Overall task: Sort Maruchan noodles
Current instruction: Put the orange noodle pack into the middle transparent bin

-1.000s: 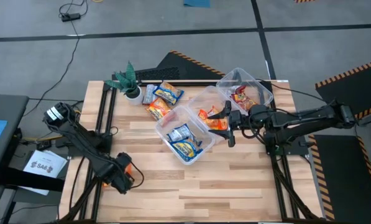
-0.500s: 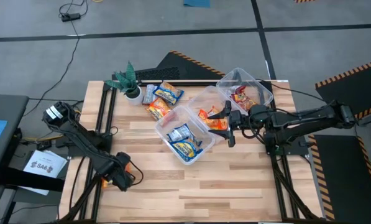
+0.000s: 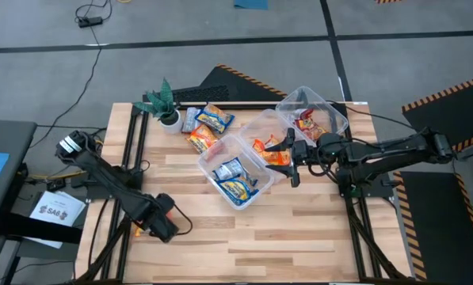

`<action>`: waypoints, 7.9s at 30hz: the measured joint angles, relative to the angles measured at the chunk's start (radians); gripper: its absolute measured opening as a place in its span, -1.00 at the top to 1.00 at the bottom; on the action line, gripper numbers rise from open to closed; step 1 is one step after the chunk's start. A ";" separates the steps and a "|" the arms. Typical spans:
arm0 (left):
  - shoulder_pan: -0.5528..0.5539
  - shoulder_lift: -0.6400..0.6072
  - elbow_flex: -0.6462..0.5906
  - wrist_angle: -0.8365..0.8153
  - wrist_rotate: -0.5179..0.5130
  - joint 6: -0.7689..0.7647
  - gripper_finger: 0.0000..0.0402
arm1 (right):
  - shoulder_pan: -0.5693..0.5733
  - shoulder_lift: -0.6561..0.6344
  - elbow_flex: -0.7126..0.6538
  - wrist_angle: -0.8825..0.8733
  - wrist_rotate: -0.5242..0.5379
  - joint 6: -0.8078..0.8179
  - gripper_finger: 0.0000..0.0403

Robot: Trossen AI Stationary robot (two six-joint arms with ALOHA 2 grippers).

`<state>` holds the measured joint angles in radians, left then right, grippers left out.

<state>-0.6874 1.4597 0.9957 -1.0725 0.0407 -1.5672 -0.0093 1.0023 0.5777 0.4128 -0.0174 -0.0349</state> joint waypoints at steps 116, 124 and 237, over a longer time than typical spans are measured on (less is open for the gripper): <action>0.816 -0.041 0.211 -0.085 -0.597 1.882 -0.37 | 0.113 -0.049 0.000 -0.038 -0.004 -0.116 -0.39; 0.708 0.040 0.058 0.078 -0.675 1.890 -0.37 | 0.113 -0.049 0.000 -0.046 -0.004 -0.115 -0.39; 0.914 0.037 0.197 1.281 -0.328 2.058 1.00 | 0.089 -0.048 0.000 -0.034 0.017 -0.078 -0.39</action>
<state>0.2265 1.4972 1.1923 0.2089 -0.2872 0.4912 0.0801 0.9539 0.5781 0.3785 -0.0002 -0.1131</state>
